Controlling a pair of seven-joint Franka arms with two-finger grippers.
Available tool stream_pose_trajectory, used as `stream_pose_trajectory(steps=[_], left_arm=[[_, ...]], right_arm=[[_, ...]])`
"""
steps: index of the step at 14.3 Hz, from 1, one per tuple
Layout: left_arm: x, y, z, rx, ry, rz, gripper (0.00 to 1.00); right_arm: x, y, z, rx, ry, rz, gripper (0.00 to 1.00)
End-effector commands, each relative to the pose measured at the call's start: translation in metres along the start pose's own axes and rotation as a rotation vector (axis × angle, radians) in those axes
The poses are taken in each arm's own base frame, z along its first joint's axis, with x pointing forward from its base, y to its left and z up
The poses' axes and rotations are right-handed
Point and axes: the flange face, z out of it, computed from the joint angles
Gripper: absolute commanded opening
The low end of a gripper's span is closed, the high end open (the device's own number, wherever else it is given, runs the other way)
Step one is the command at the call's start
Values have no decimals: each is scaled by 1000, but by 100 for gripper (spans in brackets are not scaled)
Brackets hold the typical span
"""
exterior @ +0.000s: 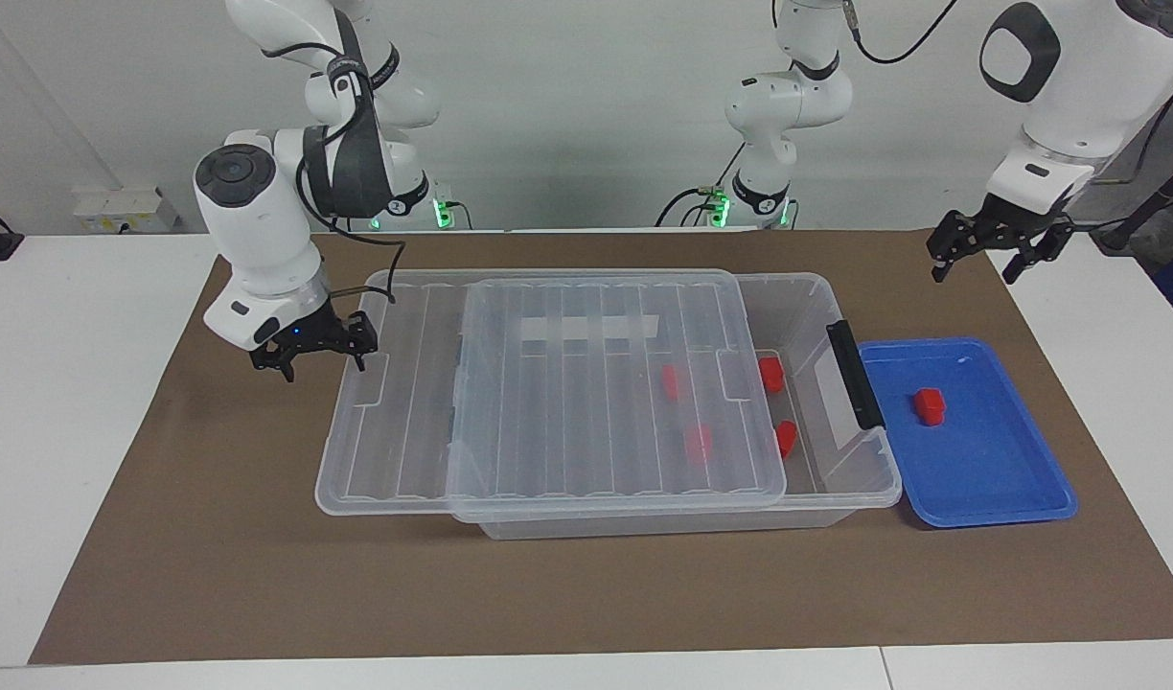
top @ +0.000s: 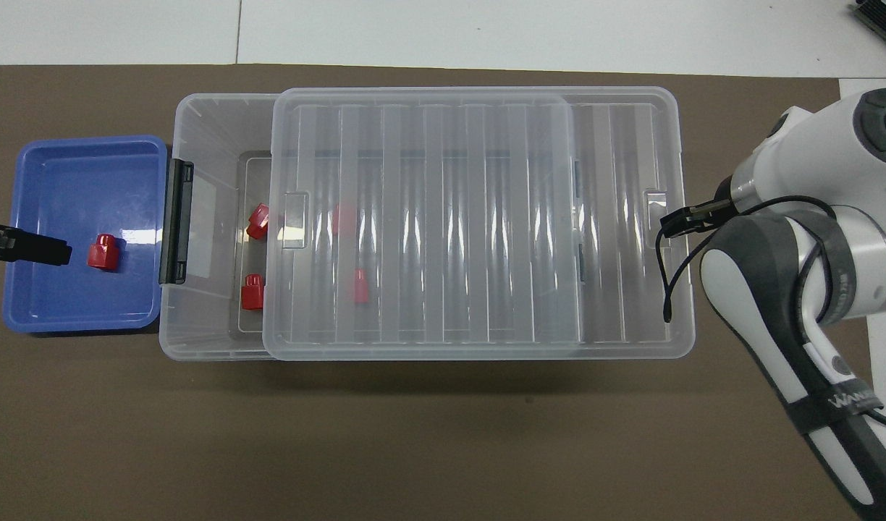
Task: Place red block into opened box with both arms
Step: 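Slide the clear lid with the right gripper away from the blue tray, then grasp the red block in the blue tray with the left gripper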
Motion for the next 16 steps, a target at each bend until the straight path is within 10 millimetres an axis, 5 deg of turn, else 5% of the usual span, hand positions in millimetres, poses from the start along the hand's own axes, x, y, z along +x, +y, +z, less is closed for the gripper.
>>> stream_pose_trajectory(steps=[1,4,10,13,16], left_arm=[[8,-18,54,-2,30,-56,100],[8,-28,126,0,37,-107,100],[-9,-28,230,-8,3,-50,100],[-13,-53,262,-7,-6,16,100],[-10,-45,273,-12,-14,51,100]], right_arm=[[-12,18,-1,-16,-12,-37,100],[-16,35,1,-15,-14,-69,100],[-20,56,4,-17,-3,-105,100],[-23,66,6,-16,-7,-105,100],[-24,67,7,-15,-9,-111,100]])
